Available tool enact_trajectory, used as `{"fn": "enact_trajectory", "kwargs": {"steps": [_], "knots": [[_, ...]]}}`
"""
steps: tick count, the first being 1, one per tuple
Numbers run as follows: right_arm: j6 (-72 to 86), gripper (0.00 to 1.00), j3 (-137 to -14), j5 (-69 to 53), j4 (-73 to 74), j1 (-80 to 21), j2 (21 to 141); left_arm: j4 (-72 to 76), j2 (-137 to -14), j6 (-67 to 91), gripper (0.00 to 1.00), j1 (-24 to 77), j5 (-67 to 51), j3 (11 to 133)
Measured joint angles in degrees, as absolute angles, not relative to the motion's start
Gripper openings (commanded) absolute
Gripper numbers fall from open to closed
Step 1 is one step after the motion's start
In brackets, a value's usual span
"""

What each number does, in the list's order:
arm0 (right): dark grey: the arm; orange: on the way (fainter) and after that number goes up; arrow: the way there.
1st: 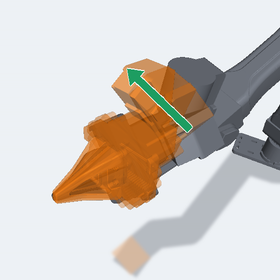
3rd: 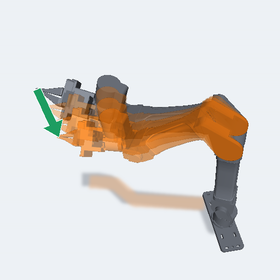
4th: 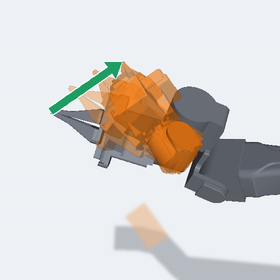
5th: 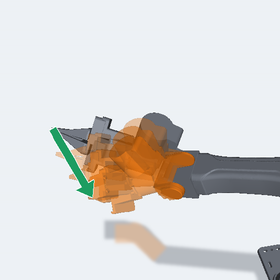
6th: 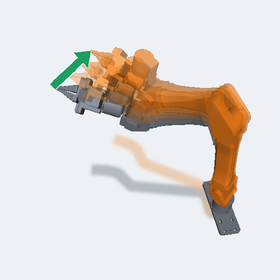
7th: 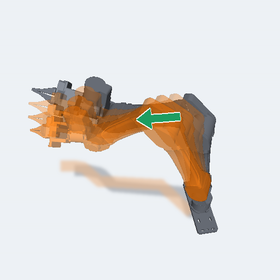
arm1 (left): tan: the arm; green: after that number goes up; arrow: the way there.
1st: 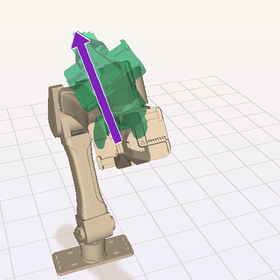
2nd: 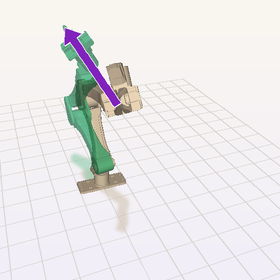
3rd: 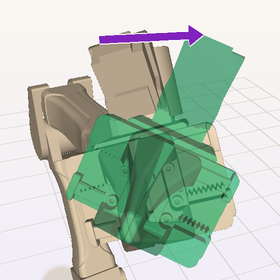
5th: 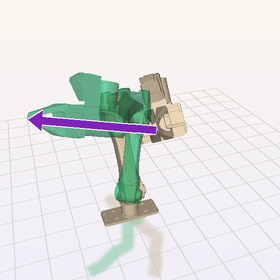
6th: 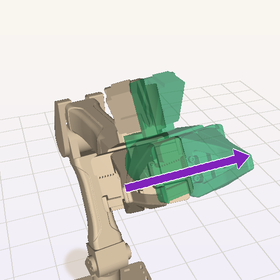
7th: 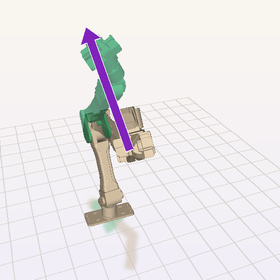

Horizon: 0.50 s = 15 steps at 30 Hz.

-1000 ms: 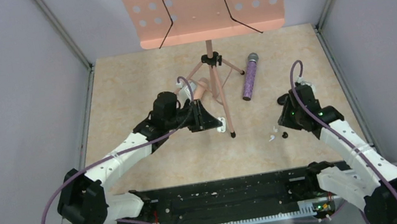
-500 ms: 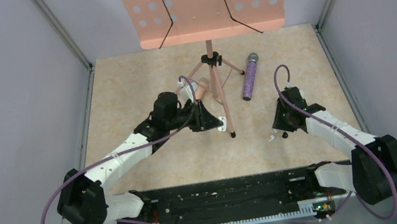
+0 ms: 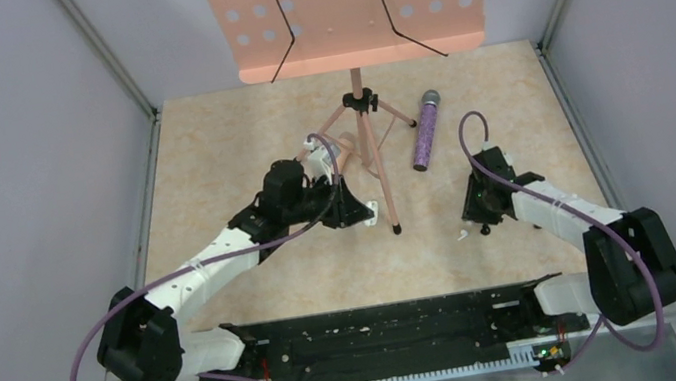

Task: Insert the wireless bluetooth earbuds into the charging case
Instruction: Move the right earbud to the center of the board.

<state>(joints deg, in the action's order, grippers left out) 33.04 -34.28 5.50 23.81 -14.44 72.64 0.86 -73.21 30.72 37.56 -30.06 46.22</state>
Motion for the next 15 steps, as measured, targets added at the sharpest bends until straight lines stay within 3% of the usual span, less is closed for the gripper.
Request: {"fn": "enact_trajectory", "kwargs": {"steps": [8,15], "knots": [[33.1,0.31,-34.57,5.08,22.26,-14.44,73.25,-3.4,-73.23,26.2,0.0,37.56,-27.29,46.22],[33.26,0.36,-34.52,3.51,22.24,-14.44,73.52,-5.04,-73.45,24.99,0.0,37.56,-26.06,46.22]]}}
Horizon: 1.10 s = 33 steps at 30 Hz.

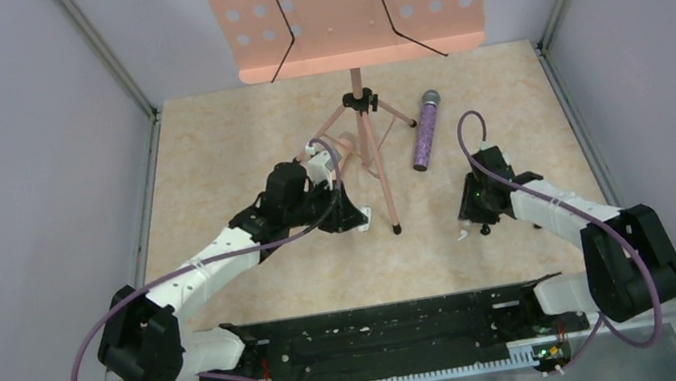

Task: Insert the wireless bluetooth earbuds into the charging case
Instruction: Move the right earbud to the center of the board.

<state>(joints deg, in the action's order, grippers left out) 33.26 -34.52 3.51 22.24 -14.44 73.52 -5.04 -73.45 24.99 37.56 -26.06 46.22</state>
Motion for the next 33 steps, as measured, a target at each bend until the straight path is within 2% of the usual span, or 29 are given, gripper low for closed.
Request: {"fn": "enact_trajectory", "kwargs": {"steps": [17,28,33], "knots": [[31.73,0.38,-35.38,4.89,22.09,-14.33,75.07,-4.91,-76.55,25.34,0.0,37.56,-27.42,46.3],[31.7,0.26,-33.32,4.05,22.31,-14.06,72.6,-5.17,-77.54,25.15,0.0,37.56,-27.62,48.01],[31.77,0.26,-33.19,2.85,22.24,-14.06,72.6,-5.21,-77.82,25.15,0.0,37.56,-27.66,48.25]]}}
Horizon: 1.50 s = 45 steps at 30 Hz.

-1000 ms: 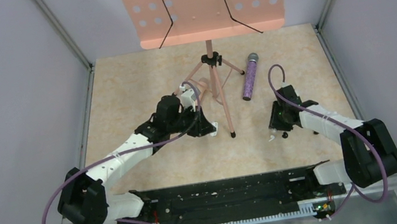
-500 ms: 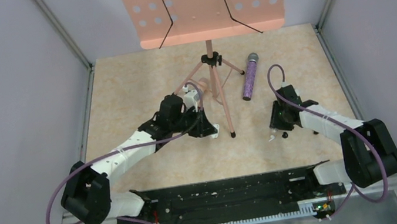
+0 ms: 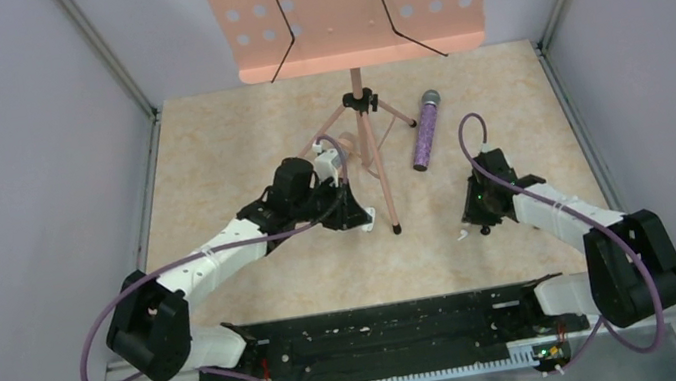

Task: Insert the wireless bluetooth earbuds into the charging case
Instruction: Move the right earbud to the center of the board.

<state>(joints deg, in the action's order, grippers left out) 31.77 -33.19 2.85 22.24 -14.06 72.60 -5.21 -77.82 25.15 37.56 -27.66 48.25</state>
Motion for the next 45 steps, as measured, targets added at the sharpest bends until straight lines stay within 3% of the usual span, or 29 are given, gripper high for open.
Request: {"fn": "enact_trajectory", "kwargs": {"steps": [6,14,29,45], "knots": [[31.92,0.29,-33.01,1.54,22.11,-14.06,72.38,-5.21,-78.39,25.12,0.0,37.56,-27.64,48.69],[33.67,0.4,-33.01,-3.4,21.93,-14.57,72.38,-5.21,-78.39,25.12,0.0,37.56,-27.68,48.8],[34.81,0.4,-37.28,-8.88,19.99,-20.4,75.68,-6.85,-77.82,25.12,0.0,37.93,-27.33,48.97],[25.87,0.39,-44.14,2.98,30.76,-20.34,71.37,-7.84,-76.84,26.41,0.0,37.93,-24.38,48.86]]}}
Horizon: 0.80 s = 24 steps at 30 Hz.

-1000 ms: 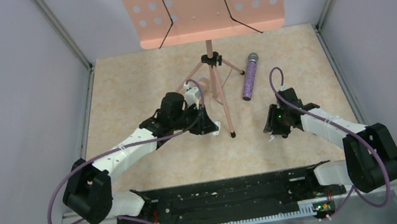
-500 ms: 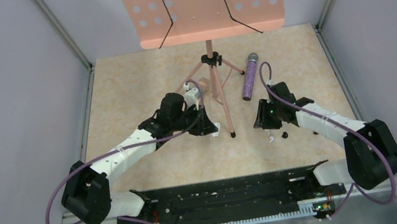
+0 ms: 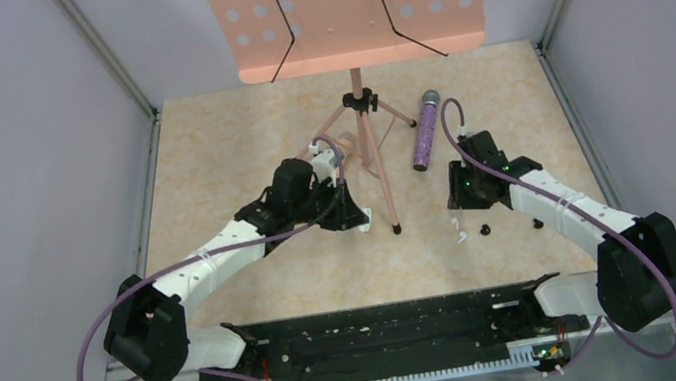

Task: Insert the wireless bluetooth earbuds into the charging case
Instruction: Move the right earbud to the center of the board.

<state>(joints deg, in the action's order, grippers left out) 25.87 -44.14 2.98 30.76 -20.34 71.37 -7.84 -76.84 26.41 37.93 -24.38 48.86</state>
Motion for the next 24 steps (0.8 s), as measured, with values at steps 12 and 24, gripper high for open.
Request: {"fn": "enact_trajectory", "kwargs": {"steps": [12,24], "knots": [[25.74,0.4,-40.47,4.69,30.44,-20.34,69.95,-8.36,-75.24,26.94,0.0,37.95,-25.63,47.88],[26.15,0.4,-36.05,2.0,25.04,-20.32,70.63,-8.71,-75.9,29.15,0.0,38.52,-25.43,47.9]]}}
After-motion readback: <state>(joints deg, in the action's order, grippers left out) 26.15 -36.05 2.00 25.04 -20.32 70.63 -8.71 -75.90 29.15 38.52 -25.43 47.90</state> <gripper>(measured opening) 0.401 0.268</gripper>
